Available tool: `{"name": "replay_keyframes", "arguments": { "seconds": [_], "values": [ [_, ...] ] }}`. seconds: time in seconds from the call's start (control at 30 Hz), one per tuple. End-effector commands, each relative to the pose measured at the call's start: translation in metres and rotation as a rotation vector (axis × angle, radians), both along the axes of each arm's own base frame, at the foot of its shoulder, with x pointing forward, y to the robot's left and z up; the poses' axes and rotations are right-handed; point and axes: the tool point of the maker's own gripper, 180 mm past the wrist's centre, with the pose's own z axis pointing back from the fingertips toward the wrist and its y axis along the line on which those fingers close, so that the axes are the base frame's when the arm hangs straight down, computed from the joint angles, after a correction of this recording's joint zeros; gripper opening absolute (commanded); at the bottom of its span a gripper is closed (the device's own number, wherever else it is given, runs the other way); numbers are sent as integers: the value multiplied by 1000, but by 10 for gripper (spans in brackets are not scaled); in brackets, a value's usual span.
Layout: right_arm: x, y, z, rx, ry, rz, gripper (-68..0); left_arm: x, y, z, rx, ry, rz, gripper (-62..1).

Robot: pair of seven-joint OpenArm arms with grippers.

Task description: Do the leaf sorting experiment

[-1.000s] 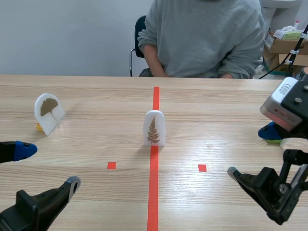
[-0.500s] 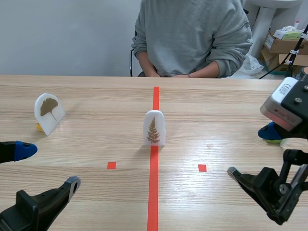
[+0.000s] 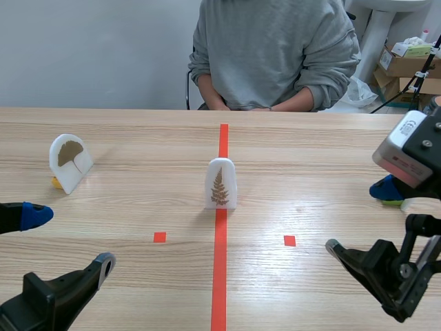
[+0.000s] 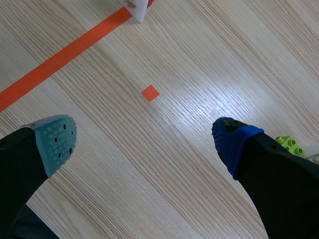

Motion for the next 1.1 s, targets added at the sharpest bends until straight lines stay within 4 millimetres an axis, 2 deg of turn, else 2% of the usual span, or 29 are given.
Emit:
{"name": "replay_keyframes", "arguments": {
  "seconds": [0.0, 0.3, 0.43, 0.57, 0.7, 0.8, 0.93, 1.07],
  "values": [
    [5, -1, 6, 1, -25, -8, -122, 3, -1, 6, -14, -23, 1, 14],
    [6, -11, -1, -83, -20, -11, -122, 3, -1, 6, -14, -23, 2, 14],
    [17, -19, 1, -126, -50, -18, -122, 3, -1, 6, -14, -23, 2, 14],
    [42, -33, 4, -152, -100, -30, -122, 3, -1, 6, -14, -23, 2, 14],
    [74, -51, 3, -138, -131, -57, -122, 3, -1, 6, -14, -23, 2, 14],
    [98, -58, -2, -111, -135, -62, -122, 3, -1, 6, -14, -23, 2, 14],
    [121, -49, -17, -95, -108, -25, -122, 3, -1, 6, -15, -23, 2, 14],
    [135, -19, -32, -77, -79, 57, -122, 3, -1, 6, -15, -23, 2, 14]
  ]
}}
